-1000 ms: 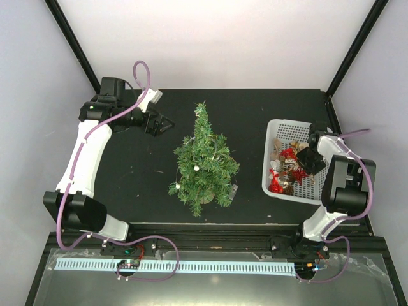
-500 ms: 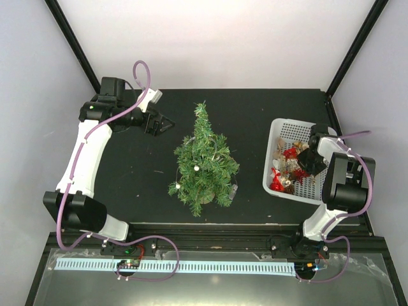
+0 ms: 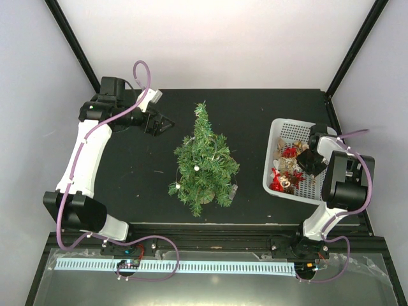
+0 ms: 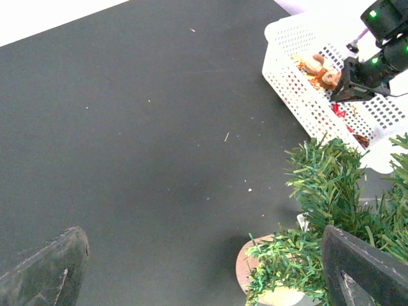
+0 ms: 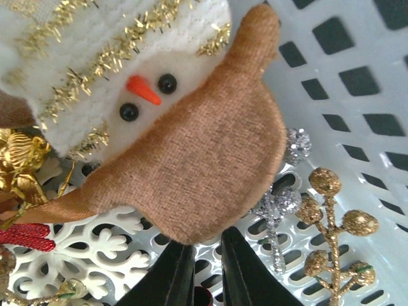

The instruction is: Decorate the small christmas tree

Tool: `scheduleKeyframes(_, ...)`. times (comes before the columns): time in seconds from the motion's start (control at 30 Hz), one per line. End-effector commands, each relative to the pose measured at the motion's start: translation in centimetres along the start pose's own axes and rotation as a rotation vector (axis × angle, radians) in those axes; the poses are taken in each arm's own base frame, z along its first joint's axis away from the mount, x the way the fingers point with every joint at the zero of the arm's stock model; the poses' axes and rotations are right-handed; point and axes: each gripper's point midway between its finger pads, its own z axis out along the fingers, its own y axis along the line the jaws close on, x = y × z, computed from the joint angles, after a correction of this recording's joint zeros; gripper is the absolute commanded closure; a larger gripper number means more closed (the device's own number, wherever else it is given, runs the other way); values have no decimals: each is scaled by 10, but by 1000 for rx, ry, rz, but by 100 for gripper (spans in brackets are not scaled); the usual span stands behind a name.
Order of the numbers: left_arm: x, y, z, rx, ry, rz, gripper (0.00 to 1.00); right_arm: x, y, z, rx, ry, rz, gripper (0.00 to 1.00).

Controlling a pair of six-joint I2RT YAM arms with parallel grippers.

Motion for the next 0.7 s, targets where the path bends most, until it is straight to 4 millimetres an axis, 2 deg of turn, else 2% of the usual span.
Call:
scheduleKeyframes(0.0, -18, -3, -16, -39, -44, 71, 1, -6, -9, -9, 34, -32, -13, 84)
scheduleKeyframes(0.13, -21, -4, -20, -46, -55, 81, 1, -8, -6, -17, 18, -33, -34, 83)
scheduleKeyframes(0.33, -21, -7, -21, -42, -61, 82, 1, 1, -2, -23, -28, -5, -41, 77)
scheduleKeyframes(0.67, -21, -7, -21, -35, -64, 84, 1, 18, -1, -20, -68, 42, -34, 70)
